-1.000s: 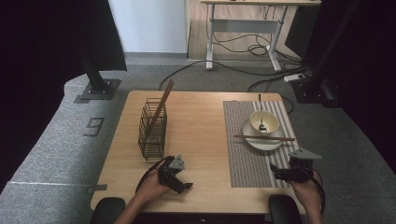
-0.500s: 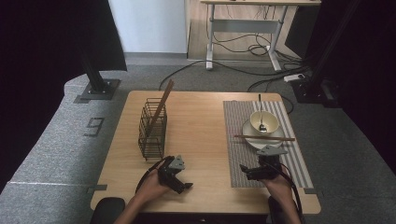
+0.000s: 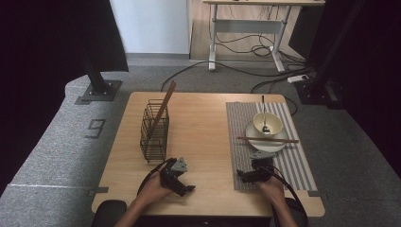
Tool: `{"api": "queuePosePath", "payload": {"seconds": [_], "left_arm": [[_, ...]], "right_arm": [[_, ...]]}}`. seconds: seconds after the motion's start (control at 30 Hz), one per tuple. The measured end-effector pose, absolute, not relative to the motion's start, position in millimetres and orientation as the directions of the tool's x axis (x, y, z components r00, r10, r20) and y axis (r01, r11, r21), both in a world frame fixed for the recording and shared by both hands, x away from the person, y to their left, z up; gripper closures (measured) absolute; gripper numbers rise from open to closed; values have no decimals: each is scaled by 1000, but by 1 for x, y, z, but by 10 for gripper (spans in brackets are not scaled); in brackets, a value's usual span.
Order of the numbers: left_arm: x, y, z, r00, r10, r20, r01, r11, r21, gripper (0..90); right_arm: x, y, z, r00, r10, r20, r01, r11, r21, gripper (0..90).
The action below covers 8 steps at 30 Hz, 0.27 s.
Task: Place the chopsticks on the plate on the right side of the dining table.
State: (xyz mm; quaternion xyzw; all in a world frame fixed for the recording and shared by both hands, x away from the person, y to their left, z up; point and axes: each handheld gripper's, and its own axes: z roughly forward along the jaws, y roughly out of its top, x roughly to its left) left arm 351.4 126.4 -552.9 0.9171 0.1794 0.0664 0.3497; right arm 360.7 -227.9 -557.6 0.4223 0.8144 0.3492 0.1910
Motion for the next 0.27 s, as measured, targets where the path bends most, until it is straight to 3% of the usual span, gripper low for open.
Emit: {"api": "queuePosePath", "payload": {"seconds": [0.27], "left_arm": [[351,126,-553,927,374,-4,282,-692,665,19]], "right_arm": [[363,-229,-560,-574,819,3,570,396,720,0]]}}
